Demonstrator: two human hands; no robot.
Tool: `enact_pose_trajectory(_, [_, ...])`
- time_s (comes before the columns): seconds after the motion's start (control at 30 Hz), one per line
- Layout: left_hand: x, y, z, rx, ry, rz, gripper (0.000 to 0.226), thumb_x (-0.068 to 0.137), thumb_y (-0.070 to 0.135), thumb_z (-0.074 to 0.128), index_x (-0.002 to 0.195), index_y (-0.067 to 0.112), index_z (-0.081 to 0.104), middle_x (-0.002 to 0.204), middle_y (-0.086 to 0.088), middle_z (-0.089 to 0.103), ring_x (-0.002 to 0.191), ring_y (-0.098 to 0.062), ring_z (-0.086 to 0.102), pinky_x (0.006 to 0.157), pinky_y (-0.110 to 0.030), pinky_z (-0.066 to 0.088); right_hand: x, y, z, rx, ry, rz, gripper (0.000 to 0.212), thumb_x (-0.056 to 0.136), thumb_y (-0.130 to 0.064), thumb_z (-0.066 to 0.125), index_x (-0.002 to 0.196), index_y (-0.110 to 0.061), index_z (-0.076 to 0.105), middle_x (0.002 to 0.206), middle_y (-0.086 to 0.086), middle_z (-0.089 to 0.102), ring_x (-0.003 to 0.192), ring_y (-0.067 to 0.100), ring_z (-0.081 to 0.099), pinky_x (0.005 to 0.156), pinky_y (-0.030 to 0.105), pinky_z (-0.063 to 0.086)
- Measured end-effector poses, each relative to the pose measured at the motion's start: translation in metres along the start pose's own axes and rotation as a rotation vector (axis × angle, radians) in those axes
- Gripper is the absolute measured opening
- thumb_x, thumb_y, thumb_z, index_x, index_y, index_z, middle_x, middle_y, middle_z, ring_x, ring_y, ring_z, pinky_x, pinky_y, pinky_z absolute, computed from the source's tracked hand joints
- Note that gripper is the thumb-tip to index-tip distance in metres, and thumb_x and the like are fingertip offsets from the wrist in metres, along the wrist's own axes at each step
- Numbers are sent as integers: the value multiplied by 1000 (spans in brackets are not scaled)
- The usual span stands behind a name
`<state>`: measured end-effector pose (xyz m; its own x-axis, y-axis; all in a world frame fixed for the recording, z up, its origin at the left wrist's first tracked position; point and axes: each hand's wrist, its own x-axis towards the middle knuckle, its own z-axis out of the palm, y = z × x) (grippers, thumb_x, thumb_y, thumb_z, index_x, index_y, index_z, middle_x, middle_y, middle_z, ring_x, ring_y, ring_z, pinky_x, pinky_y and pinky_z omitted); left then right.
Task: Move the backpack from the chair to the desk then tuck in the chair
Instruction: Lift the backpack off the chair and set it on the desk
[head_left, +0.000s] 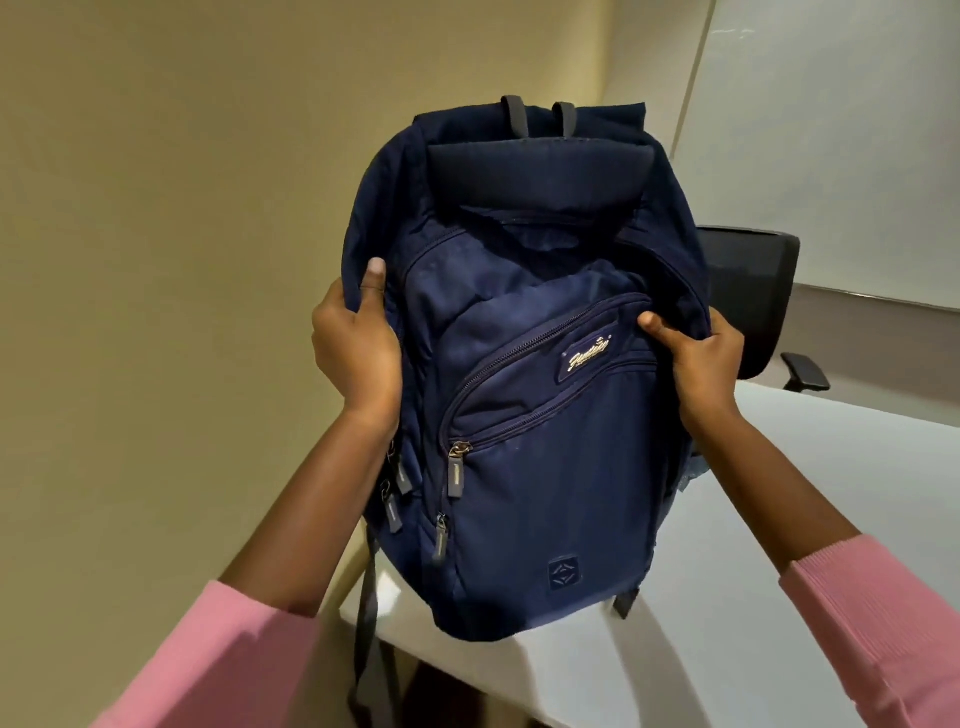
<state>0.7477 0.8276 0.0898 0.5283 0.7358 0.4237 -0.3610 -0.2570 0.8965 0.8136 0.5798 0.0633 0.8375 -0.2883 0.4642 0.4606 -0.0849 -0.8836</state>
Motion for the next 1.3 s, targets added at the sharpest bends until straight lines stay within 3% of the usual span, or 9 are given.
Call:
enact_pose_trajectory(0.17, [-3, -27, 16, 34, 92, -36, 39, 91, 36, 50, 55, 26, 40, 55, 8, 45, 50, -7, 38, 46, -11, 32, 32, 35, 17, -10, -117, 33, 32, 70, -19, 77, 99, -10, 64, 96, 6, 67, 87, 19, 63, 78, 28, 50])
enact_pose_trajectory(0.27, [-8, -44, 23, 49, 147, -63, 39, 91, 34, 51, 55, 27, 42, 55, 8, 45, 50, -6, 38, 45, -9, 32, 47, 56, 26, -1, -178, 70, 38, 70, -19, 77, 104, -9, 63, 98, 4, 66, 90, 20, 63, 82, 32, 50])
enact_pose_trajectory(0.5, [-14, -71, 25, 118, 245, -130, 35, 91, 34, 50, 57, 29, 45, 58, 10, 49, 52, -5, 43, 48, -11, 33, 64, 94, 55, -3, -309, 103, 22, 69, -18, 78, 78, -30, 61, 81, -15, 63, 80, 14, 61, 78, 29, 47])
enact_pose_trajectory(0.67, [-10, -80, 22, 166, 301, -135, 35, 92, 34, 49, 59, 24, 46, 57, 8, 47, 52, -7, 42, 53, -22, 33, 75, 106, 78, -14, -387, 103, 22, 69, -22, 78, 82, -27, 60, 81, -13, 63, 81, 18, 60, 76, 30, 48])
enact_pose_trajectory(0.83, [-13, -96, 15, 201, 342, -100, 33, 93, 31, 49, 85, 2, 61, 70, 0, 56, 66, -16, 49, 57, -28, 34, 72, 119, 98, -22, -451, 128, 27, 70, -19, 77, 93, -13, 63, 92, 4, 65, 86, 23, 61, 79, 32, 48])
enact_pose_trajectory(0.93, [-12, -104, 10, 228, 337, -94, 30, 93, 30, 48, 89, 3, 61, 66, 7, 53, 72, -20, 52, 63, -26, 36, 72, 125, 107, -23, -469, 141, 24, 70, -19, 77, 90, -17, 63, 88, 3, 65, 83, 21, 61, 77, 31, 49])
enact_pose_trajectory(1.07, [-12, -115, 7, 291, 336, -105, 22, 94, 27, 48, 80, 11, 55, 62, 10, 49, 67, -19, 48, 48, -13, 34, 70, 136, 116, -29, -487, 156, 22, 71, -20, 76, 87, -19, 62, 80, -7, 62, 76, 14, 59, 71, 25, 45])
enact_pose_trajectory(1.2, [-14, -123, 6, 336, 323, -108, 25, 93, 24, 50, 75, 7, 53, 61, 3, 48, 57, -13, 43, 46, -15, 32, 68, 147, 124, -16, -496, 198, 30, 74, -21, 74, 101, -10, 64, 91, 2, 65, 82, 15, 60, 76, 28, 47])
enact_pose_trajectory(1.3, [-10, -124, 6, 362, 309, -103, 29, 93, 23, 51, 68, 10, 46, 54, 6, 44, 50, -6, 38, 46, -8, 34, 70, 153, 129, -17, -504, 210, 30, 74, -21, 74, 102, -12, 65, 94, 3, 66, 81, 13, 60, 76, 27, 47])
